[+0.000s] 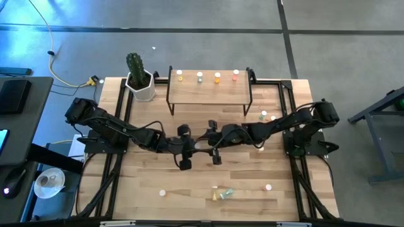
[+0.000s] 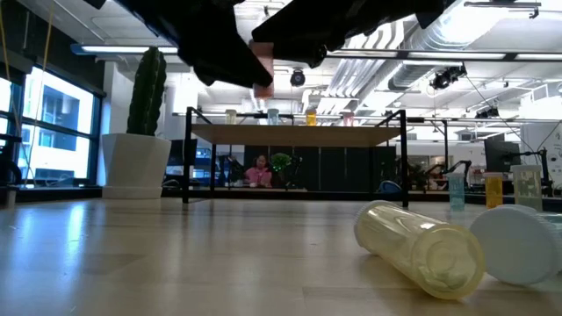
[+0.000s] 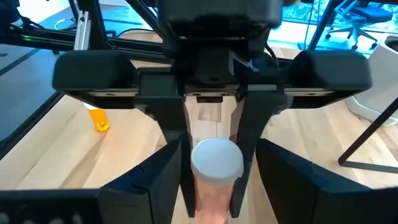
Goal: Pick and place medicine bottles onto shelf by color
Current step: Put the left pink pill bottle on the shelf aligned with the other pink pill bottle
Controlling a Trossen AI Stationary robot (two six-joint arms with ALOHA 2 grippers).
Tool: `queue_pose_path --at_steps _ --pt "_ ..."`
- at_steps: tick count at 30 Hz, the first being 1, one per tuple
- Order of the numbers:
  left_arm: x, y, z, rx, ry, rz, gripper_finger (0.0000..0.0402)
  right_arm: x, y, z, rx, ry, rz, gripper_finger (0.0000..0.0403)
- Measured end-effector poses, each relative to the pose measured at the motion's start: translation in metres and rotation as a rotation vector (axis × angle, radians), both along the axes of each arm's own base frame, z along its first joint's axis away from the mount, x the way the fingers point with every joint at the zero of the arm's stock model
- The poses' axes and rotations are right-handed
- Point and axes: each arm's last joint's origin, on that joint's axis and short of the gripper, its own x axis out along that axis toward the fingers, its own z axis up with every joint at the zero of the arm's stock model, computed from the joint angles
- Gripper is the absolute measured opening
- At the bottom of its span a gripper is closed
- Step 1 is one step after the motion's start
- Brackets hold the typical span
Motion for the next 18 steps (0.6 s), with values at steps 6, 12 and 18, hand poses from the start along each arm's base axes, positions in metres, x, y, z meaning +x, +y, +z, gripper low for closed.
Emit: queue_pose_path --at_steps 6,12,18 --pt "0.0004 0.0002 0.0006 0.004 -0.007 -0.001 0.0097 -0.0001 0.0003 -0.0001 0.001 0.001 0.003 0.0197" --pt "0.0006 0.0015 0.0006 0.006 -0.007 0.007 0.0097 -0.0002 -0.0002 -0.0007 0.017 0.010 -0.004 0.0171" --pt "0.0004 0.0020 0.0006 0.027 -0.004 0.017 0.0097 -0.0001 -0.0005 -0.0005 0.038 0.012 -0.013 0.0140"
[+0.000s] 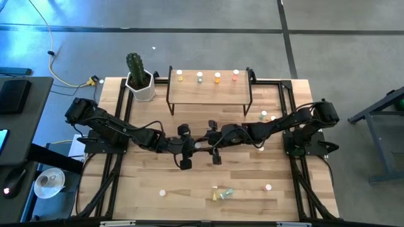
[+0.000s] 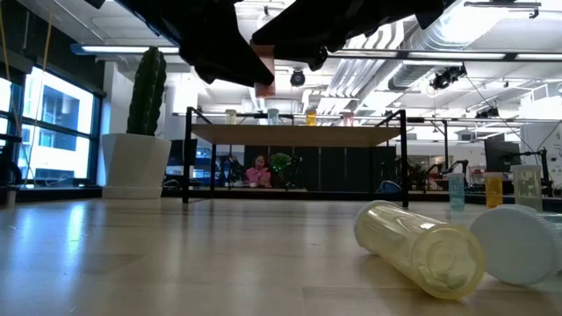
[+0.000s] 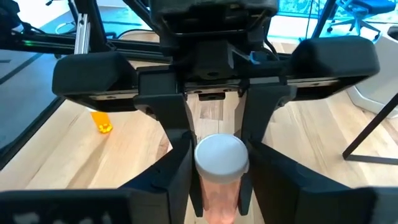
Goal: Pick and place medicine bottles onto shelf by color
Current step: Put the left pink pill bottle on the shelf aligned with the other pink pill bottle
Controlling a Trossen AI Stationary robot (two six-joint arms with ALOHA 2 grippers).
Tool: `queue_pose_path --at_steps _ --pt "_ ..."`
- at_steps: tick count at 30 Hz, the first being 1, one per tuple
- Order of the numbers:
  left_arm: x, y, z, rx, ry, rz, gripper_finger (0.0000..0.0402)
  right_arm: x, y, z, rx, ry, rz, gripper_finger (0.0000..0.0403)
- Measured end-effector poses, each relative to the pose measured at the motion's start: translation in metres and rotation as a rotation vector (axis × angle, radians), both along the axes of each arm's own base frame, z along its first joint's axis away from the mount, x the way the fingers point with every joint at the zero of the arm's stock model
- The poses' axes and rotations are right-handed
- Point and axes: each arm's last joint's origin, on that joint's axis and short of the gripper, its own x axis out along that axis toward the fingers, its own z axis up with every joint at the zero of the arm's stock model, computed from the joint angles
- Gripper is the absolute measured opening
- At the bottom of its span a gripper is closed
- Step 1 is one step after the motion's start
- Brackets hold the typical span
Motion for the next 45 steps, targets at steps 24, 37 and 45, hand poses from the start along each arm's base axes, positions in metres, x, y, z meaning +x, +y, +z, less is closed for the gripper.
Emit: queue_pose_path --at_steps 24,37,45 --pt "0.000 0.000 0.001 -0.073 -0.037 0.066 0.0146 -0.002 0.000 0.000 -0.002 0.027 0.001 0.0107" --pt "0.001 0.000 0.002 -0.069 -0.048 0.061 0.0197 -0.038 -0.014 0.045 -0.077 0.012 -0.130 0.0106" --pt "-0.006 0.001 0.014 -0.068 -0.071 0.053 0.0193 -0.086 -0.037 0.102 -0.160 -0.142 -0.297 0.0106"
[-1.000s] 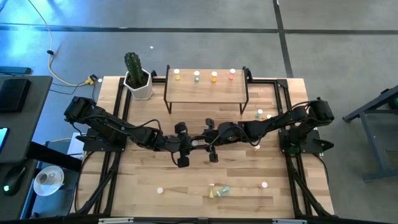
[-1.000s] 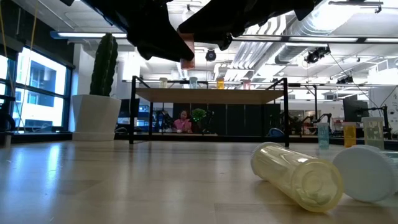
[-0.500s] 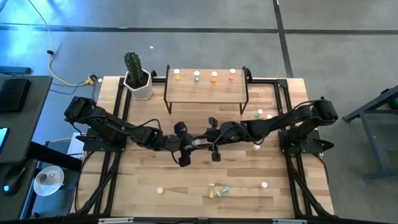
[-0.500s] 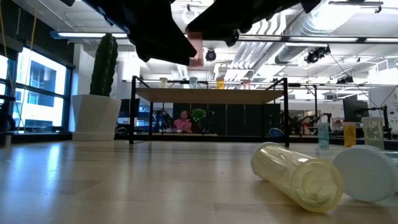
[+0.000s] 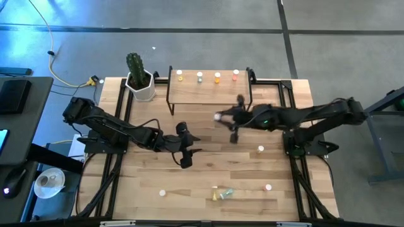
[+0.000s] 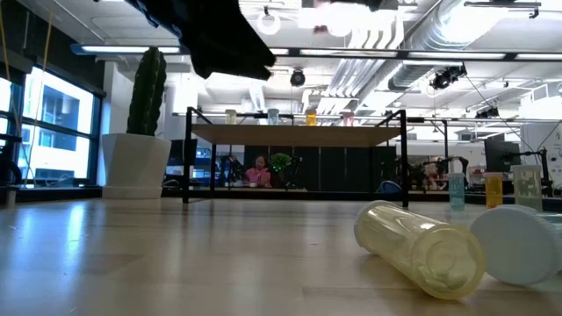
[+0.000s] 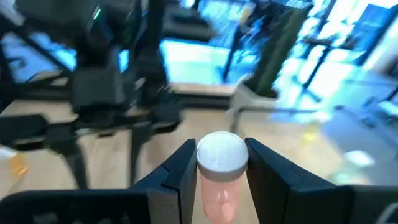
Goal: Pick and place medicine bottles onto shelf by color
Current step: Put the left pink pill bottle on the shelf aligned with the other pink pill bottle
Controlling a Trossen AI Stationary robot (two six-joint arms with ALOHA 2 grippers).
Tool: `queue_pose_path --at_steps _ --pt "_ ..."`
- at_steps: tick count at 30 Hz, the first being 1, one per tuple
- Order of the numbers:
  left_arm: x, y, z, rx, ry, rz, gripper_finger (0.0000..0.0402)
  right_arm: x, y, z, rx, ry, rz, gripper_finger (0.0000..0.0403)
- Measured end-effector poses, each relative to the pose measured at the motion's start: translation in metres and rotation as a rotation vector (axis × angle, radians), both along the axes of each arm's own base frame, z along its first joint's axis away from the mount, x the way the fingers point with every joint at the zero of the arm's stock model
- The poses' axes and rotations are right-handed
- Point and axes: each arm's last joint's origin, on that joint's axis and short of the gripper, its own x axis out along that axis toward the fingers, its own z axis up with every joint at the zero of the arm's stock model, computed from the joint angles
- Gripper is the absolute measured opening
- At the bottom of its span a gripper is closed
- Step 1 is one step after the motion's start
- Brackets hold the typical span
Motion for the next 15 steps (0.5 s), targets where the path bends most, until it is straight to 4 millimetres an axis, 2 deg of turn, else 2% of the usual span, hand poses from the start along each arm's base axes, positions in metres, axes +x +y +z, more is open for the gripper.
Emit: queue_pose_path --at_steps 8,15 --pt "-0.016 0.001 0.029 0.042 -0.068 -0.018 0.0193 -0.043 -0.020 0.040 -0.095 -0.146 -0.095 0.0106" --pt "-0.038 0.007 0.049 0.161 -0.048 0.005 0.0193 -0.065 -0.042 0.054 -0.135 -0.202 -0.199 0.0106"
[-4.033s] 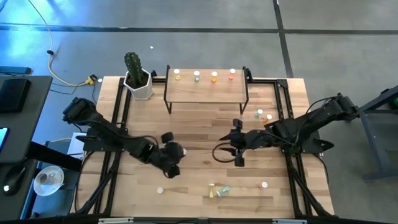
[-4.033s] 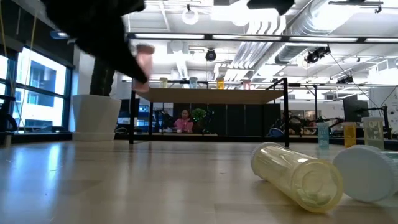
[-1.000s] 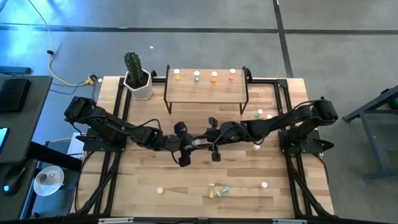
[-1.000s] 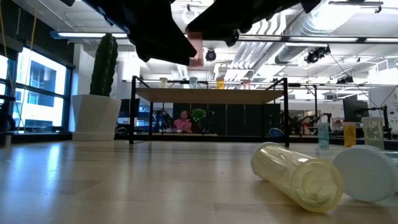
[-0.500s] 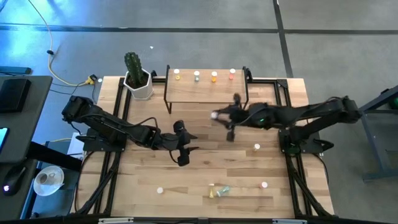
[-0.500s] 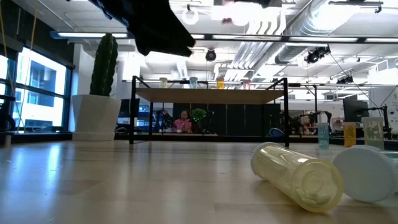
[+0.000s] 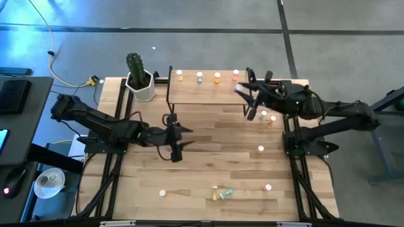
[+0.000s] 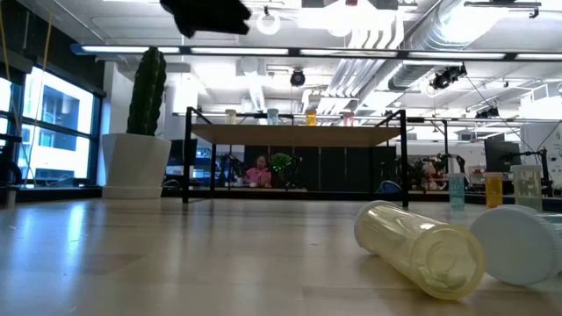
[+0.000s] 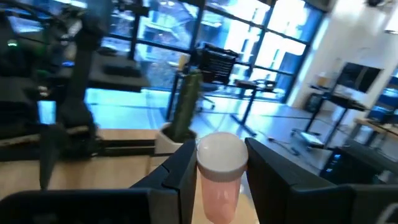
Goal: Pick and place medicine bottles onto shelf by color
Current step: Put the left pink pill bottle on the shelf aligned with the other pink pill bottle
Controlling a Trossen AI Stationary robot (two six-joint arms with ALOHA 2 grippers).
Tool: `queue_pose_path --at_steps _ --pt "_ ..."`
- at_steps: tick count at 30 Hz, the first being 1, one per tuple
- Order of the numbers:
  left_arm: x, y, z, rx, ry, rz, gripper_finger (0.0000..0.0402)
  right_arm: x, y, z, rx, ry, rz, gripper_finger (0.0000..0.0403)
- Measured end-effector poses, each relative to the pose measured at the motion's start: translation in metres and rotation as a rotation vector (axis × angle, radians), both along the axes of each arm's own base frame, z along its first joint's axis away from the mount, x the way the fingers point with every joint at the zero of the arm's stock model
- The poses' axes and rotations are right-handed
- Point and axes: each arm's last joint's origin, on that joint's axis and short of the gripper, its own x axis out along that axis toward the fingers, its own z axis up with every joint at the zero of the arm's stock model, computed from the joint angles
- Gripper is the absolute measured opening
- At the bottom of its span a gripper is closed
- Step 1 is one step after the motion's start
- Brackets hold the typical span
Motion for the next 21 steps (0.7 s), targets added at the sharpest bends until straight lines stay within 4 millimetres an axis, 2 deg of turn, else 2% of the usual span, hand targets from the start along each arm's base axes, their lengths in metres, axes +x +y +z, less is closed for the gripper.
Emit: queue_pose_path --at_steps 6,11,17,21 --pt "-0.026 0.017 0.021 0.196 0.025 0.148 0.0193 -0.006 -0.021 0.003 -0.026 -0.009 -0.104 0.0106" --pt "-0.042 0.031 0.037 0.245 -0.003 0.210 0.0193 -0.009 -0.042 -0.004 -0.009 0.010 -0.196 0.0106" --pt "-0.051 0.043 0.046 0.244 -0.035 0.256 0.0193 -0.010 -0.069 -0.047 0.079 -0.032 -0.210 0.0106" --pt "-0.055 0.050 0.048 0.243 -0.044 0.289 0.0193 -0.013 -0.078 -0.076 0.131 -0.056 -0.233 0.0106"
